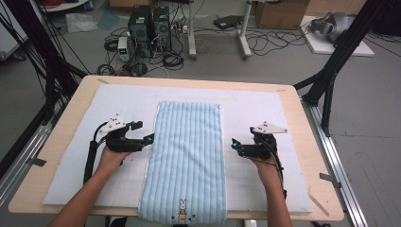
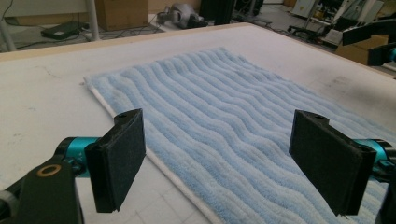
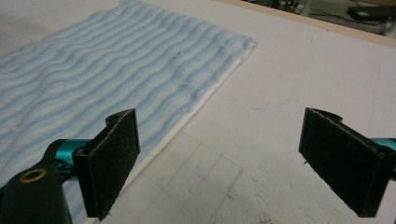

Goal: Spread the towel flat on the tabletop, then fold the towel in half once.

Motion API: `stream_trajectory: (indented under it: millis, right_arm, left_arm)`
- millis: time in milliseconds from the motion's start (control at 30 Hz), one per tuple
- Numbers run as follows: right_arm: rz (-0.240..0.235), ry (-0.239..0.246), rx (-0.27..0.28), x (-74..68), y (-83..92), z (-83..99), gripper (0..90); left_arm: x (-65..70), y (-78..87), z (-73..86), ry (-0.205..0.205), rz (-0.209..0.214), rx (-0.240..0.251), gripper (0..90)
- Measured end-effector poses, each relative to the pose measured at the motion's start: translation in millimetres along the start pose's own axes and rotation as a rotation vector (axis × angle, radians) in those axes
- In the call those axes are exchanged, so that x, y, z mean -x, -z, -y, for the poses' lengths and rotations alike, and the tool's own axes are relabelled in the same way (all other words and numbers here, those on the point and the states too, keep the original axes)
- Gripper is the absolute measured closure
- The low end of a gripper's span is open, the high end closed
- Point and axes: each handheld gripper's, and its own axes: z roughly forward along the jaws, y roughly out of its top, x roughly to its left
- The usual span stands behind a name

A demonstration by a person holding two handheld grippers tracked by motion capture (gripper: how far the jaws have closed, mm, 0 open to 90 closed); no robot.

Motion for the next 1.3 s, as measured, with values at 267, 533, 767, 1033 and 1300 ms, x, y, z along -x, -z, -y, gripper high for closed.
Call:
stream_trajectory:
  millis: [267,533,767,1033,1300]
  right_arm:
    - [0.017,-0.004,0.011,1.2,7.0,3.5,10.7]
    - [0.023,-0.011,0.001,1.4,7.3,5.6,10.7]
    - [0.024,-0.021,-0.013,1.7,4.2,6.4,10.7]
    - [0.019,-0.04,-0.009,4.2,4.3,6.9,10.7]
    - [0.014,-0.052,-0.026,5.2,1.6,8.1,10.7]
  left_arm:
    - [0.3,-0.5,1.2,0.0,-0.012,-0.01,19.1]
    - [-4.9,0.7,-0.4,0.031,-0.018,-0.002,18.6]
    - [-9.6,0.7,0.6,0.062,-0.024,-0.007,18.5]
    - [-14.9,-0.6,-0.7,0.093,-0.076,-0.015,18.6]
    - [-35.9,-16.6,-16.2,0.123,-0.138,-0.105,20.8]
